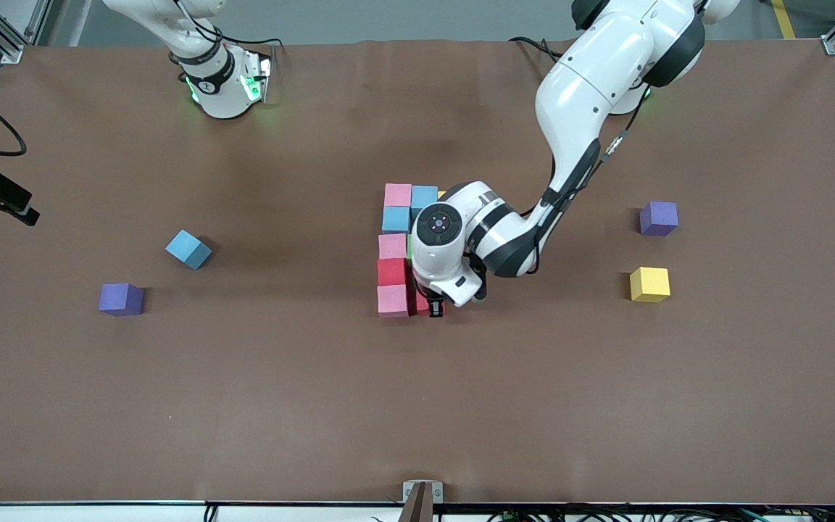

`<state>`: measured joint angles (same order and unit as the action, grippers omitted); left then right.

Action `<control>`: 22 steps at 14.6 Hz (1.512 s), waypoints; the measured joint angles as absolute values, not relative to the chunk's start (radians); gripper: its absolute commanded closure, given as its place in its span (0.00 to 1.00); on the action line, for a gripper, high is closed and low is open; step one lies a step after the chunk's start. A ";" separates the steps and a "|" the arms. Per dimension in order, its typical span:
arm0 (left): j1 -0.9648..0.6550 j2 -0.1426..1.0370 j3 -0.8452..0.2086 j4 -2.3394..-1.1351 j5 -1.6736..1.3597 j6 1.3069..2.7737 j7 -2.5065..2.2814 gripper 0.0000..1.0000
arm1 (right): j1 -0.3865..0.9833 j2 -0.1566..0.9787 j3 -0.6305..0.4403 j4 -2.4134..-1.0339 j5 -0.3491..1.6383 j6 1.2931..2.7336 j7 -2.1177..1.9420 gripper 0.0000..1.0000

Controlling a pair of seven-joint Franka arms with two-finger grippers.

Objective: Arrange 11 blocks into digit 3

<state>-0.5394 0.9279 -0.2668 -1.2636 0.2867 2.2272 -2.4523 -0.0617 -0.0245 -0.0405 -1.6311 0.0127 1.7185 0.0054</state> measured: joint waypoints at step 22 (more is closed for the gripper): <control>-0.549 0.938 -0.267 -1.265 0.287 2.289 -2.432 0.78 | -0.059 -0.018 -0.032 -1.587 0.013 1.707 -0.004 0.00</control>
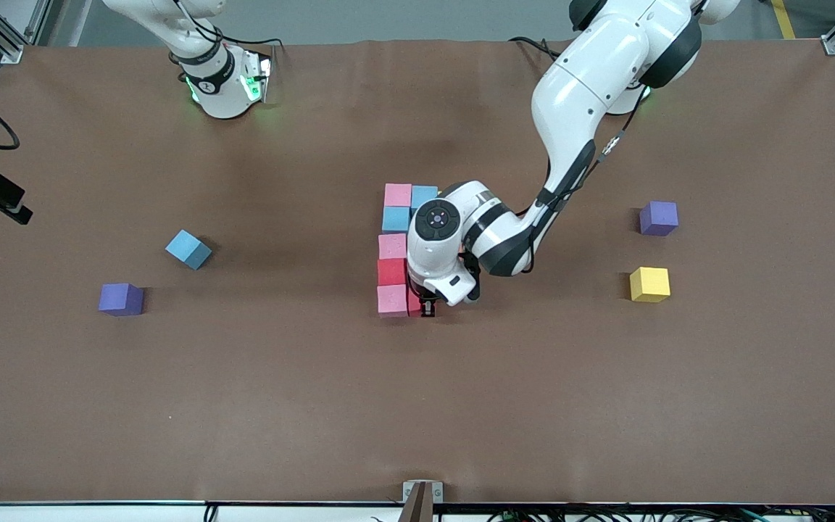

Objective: Arrange 11 blocks into digit 3

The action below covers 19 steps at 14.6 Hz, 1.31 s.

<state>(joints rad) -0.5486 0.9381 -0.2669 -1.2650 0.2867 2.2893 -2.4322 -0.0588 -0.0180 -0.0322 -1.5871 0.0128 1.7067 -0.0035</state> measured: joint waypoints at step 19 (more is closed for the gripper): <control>-0.555 0.945 -0.267 -1.265 0.287 2.313 -2.434 0.00 | -0.055 -0.017 -0.028 -1.588 0.013 1.708 -0.007 0.00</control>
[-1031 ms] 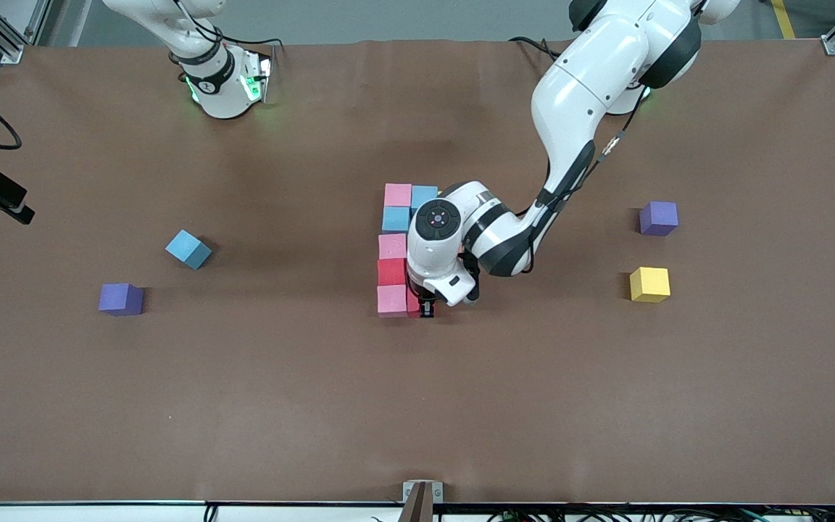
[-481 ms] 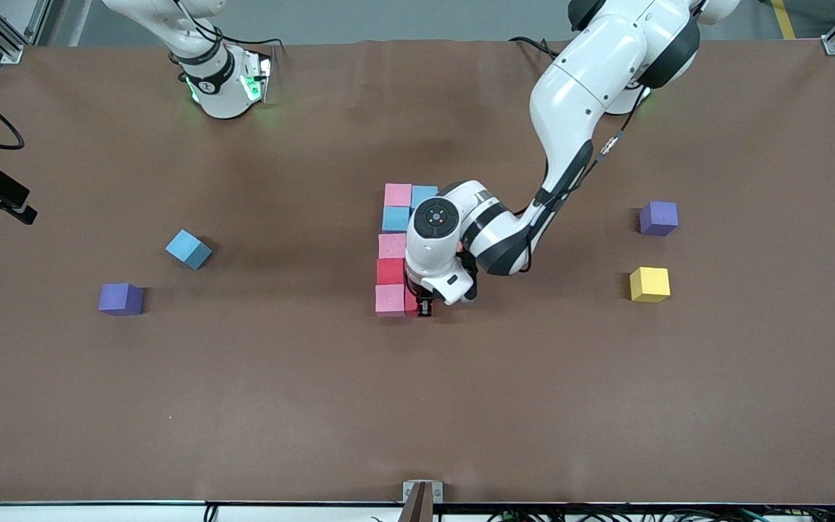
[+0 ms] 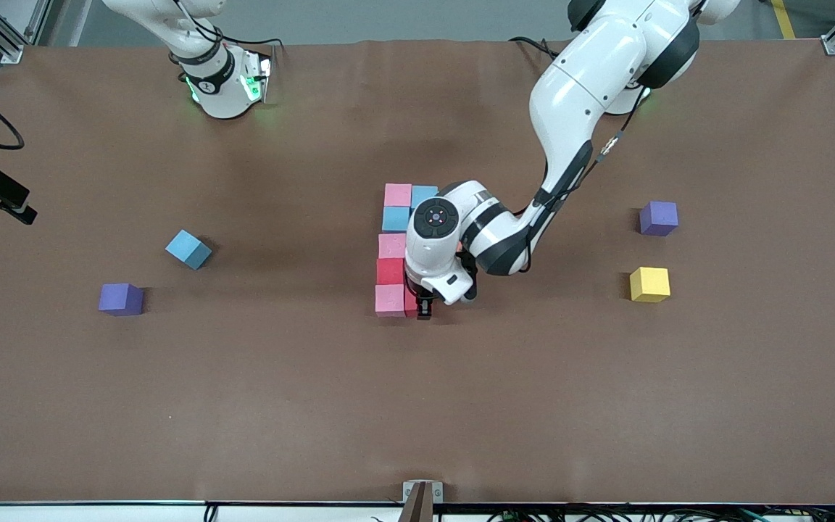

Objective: Arrange 11 blocks into digit 3

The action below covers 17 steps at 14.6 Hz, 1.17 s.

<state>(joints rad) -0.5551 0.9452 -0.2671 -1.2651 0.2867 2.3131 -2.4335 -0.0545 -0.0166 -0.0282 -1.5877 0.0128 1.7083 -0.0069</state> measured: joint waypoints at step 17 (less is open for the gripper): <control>-0.188 0.475 -0.365 -1.621 0.286 2.104 -1.952 0.00 | -0.054 -0.017 -0.025 -1.588 0.013 1.712 -0.007 0.00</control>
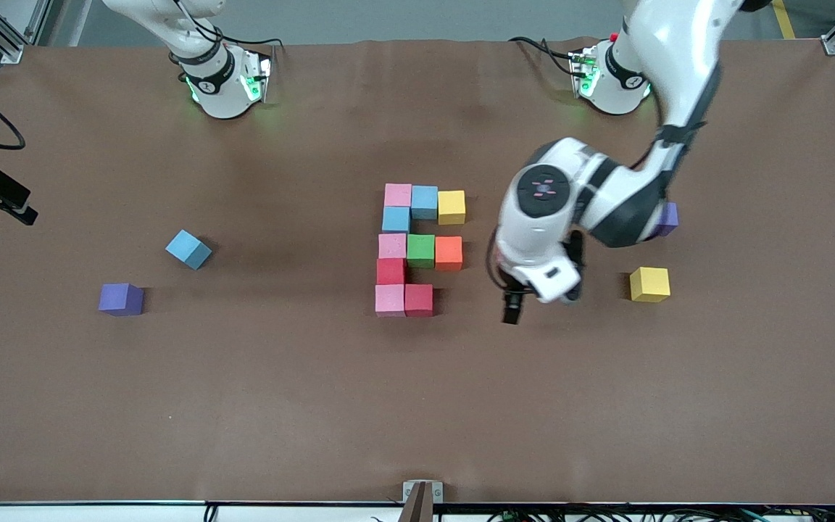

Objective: Arrange 11 blocks into digit 3

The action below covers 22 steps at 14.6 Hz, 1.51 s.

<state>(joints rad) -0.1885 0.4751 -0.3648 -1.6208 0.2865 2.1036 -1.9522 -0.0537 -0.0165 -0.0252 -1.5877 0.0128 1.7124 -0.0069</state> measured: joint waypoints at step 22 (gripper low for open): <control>0.554 0.489 -0.525 -1.989 0.286 2.322 -0.390 0.01 | -0.053 0.001 -0.024 -1.588 0.013 1.735 -0.007 0.00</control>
<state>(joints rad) 0.5543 0.4893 -0.5250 -1.9889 0.2861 2.3222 -0.3905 -0.0532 0.0009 -0.0241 -1.5879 0.0128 1.7347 -0.0069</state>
